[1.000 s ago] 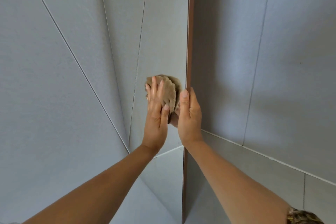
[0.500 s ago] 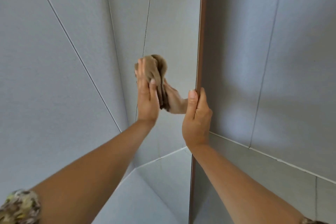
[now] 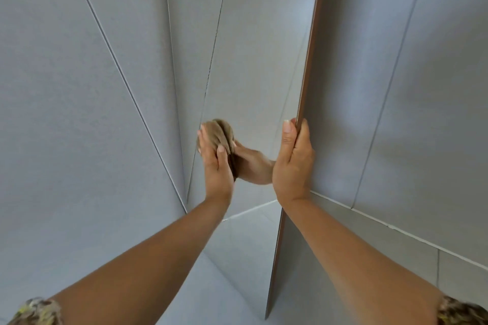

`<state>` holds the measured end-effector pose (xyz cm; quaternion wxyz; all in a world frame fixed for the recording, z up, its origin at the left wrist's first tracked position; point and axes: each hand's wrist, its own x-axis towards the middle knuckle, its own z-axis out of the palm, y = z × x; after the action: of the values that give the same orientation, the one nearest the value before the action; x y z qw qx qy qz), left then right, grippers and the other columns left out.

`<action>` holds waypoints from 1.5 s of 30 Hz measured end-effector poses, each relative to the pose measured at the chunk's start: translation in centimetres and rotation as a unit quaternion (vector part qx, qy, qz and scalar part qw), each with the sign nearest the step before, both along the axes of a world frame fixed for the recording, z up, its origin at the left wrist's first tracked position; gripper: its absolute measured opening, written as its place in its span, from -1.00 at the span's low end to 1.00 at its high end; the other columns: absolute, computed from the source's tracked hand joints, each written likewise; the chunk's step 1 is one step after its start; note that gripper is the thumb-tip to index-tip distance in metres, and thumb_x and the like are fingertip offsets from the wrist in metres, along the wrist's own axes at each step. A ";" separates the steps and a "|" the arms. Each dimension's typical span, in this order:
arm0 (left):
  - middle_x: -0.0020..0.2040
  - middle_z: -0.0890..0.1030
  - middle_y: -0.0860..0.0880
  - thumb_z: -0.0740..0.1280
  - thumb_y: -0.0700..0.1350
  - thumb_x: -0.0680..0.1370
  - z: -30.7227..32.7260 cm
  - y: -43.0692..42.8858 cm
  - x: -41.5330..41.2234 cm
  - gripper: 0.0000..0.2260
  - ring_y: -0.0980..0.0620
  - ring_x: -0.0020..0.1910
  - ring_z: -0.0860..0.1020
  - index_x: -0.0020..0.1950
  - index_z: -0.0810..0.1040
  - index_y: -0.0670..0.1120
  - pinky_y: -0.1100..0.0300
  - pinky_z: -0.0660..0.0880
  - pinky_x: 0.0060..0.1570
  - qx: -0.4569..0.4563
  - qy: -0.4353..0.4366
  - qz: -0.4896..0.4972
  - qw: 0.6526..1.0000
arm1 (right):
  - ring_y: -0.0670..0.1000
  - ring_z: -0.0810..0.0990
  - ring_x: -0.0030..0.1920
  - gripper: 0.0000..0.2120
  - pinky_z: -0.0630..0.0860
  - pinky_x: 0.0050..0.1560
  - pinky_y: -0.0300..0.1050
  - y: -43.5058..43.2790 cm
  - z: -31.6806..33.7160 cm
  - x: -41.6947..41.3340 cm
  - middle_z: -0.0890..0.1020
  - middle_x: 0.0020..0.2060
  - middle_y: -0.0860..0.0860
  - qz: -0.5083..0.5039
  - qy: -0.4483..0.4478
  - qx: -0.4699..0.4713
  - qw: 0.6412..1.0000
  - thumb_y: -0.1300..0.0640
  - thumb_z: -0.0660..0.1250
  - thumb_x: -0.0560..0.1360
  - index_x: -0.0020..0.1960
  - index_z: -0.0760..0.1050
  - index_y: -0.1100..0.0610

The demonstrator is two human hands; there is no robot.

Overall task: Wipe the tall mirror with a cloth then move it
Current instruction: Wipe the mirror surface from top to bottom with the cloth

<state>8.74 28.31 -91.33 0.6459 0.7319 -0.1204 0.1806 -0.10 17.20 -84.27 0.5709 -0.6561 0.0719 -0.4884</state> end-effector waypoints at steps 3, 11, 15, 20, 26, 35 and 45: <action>0.61 -0.01 0.07 0.05 -0.09 0.70 5.9 -0.4 3.0 -0.46 -0.03 0.66 -0.09 0.64 -0.06 -0.13 -0.07 -0.13 0.63 0.041 -0.120 0.003 0.992 | -0.18 0.49 -0.17 -0.73 0.38 -0.18 -0.26 0.0 -0.1 0.0 0.46 -0.30 -0.28 0.005 0.004 -0.008 1.000 0.07 0.10 0.63 0.01 0.44 0.27; 0.48 0.45 -0.06 0.01 0.28 0.59 -1.1 2.8 9.6 -0.46 -0.12 0.45 0.44 0.53 0.26 0.12 -0.10 0.51 0.25 -0.096 0.194 0.100 0.971 | -0.38 0.49 -0.23 -0.59 0.35 -0.18 -0.53 -0.1 -0.4 0.4 0.51 -0.25 -0.27 -0.008 0.016 -0.014 1.000 -0.11 0.04 0.59 -0.01 0.42 0.23; 0.03 0.59 -0.13 -0.01 0.17 0.69 -6.5 2.7 4.8 -0.65 -0.13 -0.03 0.61 0.24 0.43 0.01 0.01 0.55 -0.16 -0.190 0.381 0.092 0.900 | -0.27 0.47 -0.28 -0.60 0.33 -0.21 -0.54 -0.4 -0.6 0.6 0.53 -0.19 -0.15 -0.032 0.033 -0.032 0.998 -0.04 0.09 0.61 0.07 0.43 0.32; 0.27 0.59 0.03 0.05 0.15 0.63 -9.4 2.6 4.3 -0.72 -0.01 0.23 0.57 0.10 0.52 0.12 -0.09 0.49 0.30 -0.265 0.395 0.101 0.874 | -0.05 0.55 -0.04 -0.56 0.33 -0.09 -0.59 -0.3 -0.6 0.5 0.65 0.01 0.11 -0.041 0.034 -0.040 0.998 0.01 0.09 0.62 0.19 0.41 0.40; 0.41 0.50 -0.10 0.11 0.21 0.54 -3.6 2.5 5.2 -0.56 -0.12 0.35 0.52 0.40 0.38 0.20 -0.19 0.46 0.35 -0.169 0.221 0.074 0.958 | -0.06 0.52 0.05 -0.60 0.38 -0.04 -0.51 -0.2 -0.8 0.6 0.65 0.07 0.18 -0.061 0.041 -0.033 0.997 0.05 0.11 0.63 0.19 0.42 0.39; 0.52 0.41 -0.11 0.09 0.34 0.54 -7.6 4.3 5.2 -0.35 -0.14 0.46 0.43 0.57 0.23 0.09 -0.20 0.39 0.42 -0.115 0.265 0.066 0.955 | -0.13 0.51 -0.09 -0.59 0.43 -0.07 -0.37 0.1 -0.9 0.8 0.64 -0.03 0.08 -0.079 0.036 -0.042 0.995 0.03 0.10 0.63 0.21 0.43 0.36; 0.13 0.56 -0.08 0.14 0.24 0.42 -12.2 4.2 4.4 -0.64 -0.23 0.16 0.59 0.09 0.46 0.09 -0.14 0.62 0.02 -0.205 0.309 0.095 0.924 | -0.54 0.46 -0.07 -0.77 0.32 -0.05 -0.61 1.3 -3.9 -1.0 0.54 -0.02 -0.25 -0.020 0.090 -0.006 0.996 0.05 0.14 0.63 0.11 0.43 0.20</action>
<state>13.14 32.48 -103.53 0.7672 0.6106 0.1946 0.0265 -1.09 18.50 -88.20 0.5479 -0.6994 0.1333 -0.4393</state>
